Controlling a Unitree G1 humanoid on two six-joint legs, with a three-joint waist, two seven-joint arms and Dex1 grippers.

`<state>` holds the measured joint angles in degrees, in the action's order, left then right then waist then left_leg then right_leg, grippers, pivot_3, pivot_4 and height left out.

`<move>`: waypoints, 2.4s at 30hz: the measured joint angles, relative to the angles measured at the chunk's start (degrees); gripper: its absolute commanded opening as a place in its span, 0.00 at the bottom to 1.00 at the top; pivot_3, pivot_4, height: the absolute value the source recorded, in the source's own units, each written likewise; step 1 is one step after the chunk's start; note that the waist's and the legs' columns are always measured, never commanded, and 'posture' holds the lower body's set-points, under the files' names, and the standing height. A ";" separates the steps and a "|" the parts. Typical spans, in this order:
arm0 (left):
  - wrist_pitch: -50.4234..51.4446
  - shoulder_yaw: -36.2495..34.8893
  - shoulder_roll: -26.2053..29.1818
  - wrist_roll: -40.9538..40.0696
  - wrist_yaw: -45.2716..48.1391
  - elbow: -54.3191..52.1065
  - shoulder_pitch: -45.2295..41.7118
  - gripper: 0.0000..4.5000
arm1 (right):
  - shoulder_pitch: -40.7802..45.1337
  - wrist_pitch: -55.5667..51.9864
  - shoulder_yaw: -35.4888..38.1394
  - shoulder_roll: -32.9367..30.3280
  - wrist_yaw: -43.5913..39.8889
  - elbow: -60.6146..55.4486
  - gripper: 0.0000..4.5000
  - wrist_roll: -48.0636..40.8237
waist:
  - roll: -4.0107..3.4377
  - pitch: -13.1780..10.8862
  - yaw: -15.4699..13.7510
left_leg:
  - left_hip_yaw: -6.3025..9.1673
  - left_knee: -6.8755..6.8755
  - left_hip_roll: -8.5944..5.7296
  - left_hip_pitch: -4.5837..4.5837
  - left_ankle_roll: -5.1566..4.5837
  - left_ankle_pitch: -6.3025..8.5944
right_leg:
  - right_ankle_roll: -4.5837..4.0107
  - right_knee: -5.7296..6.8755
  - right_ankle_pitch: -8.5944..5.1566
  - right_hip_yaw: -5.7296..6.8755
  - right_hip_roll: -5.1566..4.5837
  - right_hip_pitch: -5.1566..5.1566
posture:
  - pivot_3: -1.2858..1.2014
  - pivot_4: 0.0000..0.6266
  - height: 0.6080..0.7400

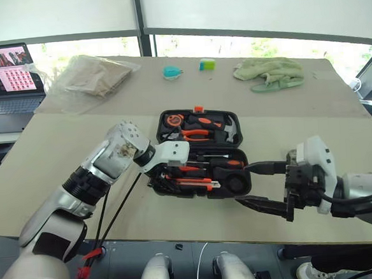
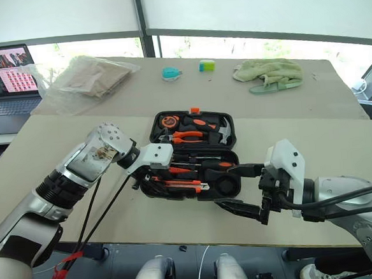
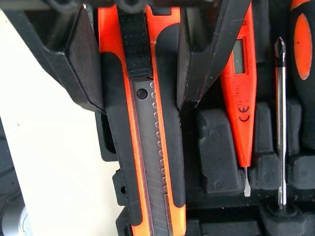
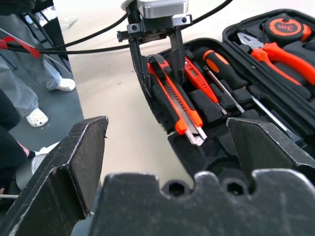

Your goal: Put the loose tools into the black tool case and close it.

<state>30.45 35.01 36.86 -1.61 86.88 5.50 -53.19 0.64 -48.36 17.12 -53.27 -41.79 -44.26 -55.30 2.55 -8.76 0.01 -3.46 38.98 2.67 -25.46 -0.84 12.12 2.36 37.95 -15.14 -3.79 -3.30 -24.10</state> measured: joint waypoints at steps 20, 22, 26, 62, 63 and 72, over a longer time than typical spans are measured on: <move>-3.22 -7.11 -1.41 -2.83 -1.45 0.92 1.38 0.60 | 0.20 0.01 -1.13 -0.14 0.81 -1.17 1.00 -2.07 | -0.02 0.01 -0.12 | 0.09 0.00 0.00 0.11 0.00 0.00 | 0.00 0.02 0.00 -0.01 0.00 0.07 | 0.52 0.24 1.00; -6.66 -6.74 -1.40 -1.79 -2.45 1.75 3.51 0.45 | 0.21 0.02 -1.52 -0.14 0.81 -1.16 1.00 -1.96 | -0.03 0.01 -0.09 | 0.08 0.00 0.01 0.11 0.00 0.00 | 0.00 0.03 0.00 -0.02 0.00 0.07 | 0.52 0.24 1.00; -7.86 -6.24 -1.85 -1.63 -2.02 2.25 5.16 0.15 | 0.23 0.02 -2.25 -0.14 0.84 -1.16 1.00 -1.93 | -0.02 0.01 -0.31 | 0.06 0.02 -0.01 0.10 0.00 0.00 | 0.00 0.03 0.00 -0.01 -0.01 0.09 | 0.52 0.24 1.00; -18.96 -2.37 -3.91 7.03 -1.17 4.44 2.79 0.01 | 0.45 0.03 -2.81 0.82 3.13 -0.47 1.00 -2.25 | -0.28 0.26 -0.68 | -0.07 0.01 0.00 0.93 -0.01 0.01 | 0.04 -0.32 0.00 0.06 -0.01 1.15 | 0.52 0.24 1.00; -19.57 -2.37 -4.01 7.33 -1.36 4.47 3.06 0.01 | 0.38 0.03 -2.81 0.82 3.11 -0.47 1.00 -2.25 | -0.31 0.28 -0.69 | -0.07 0.00 0.00 1.00 -0.01 0.01 | 0.04 -0.34 0.00 0.06 -0.01 1.22 | 0.52 0.24 1.00; -23.08 -1.67 -7.23 10.39 -2.65 8.21 3.57 0.01 | 0.36 0.03 -3.08 0.82 2.97 -0.10 1.00 -2.23 | -0.83 0.90 -1.12 | -0.07 -0.06 -0.06 1.35 -0.05 0.02 | 0.04 -0.89 -0.03 0.10 -0.08 1.94 | 0.52 0.24 1.00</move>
<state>7.38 33.34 29.63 8.78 84.23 13.71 -49.62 1.00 -48.34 14.04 -52.45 -38.82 -44.36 -57.53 1.72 -7.85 -1.11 -3.52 38.92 2.60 -24.10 -0.89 12.14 2.40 37.06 -15.17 -3.69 -3.38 -22.16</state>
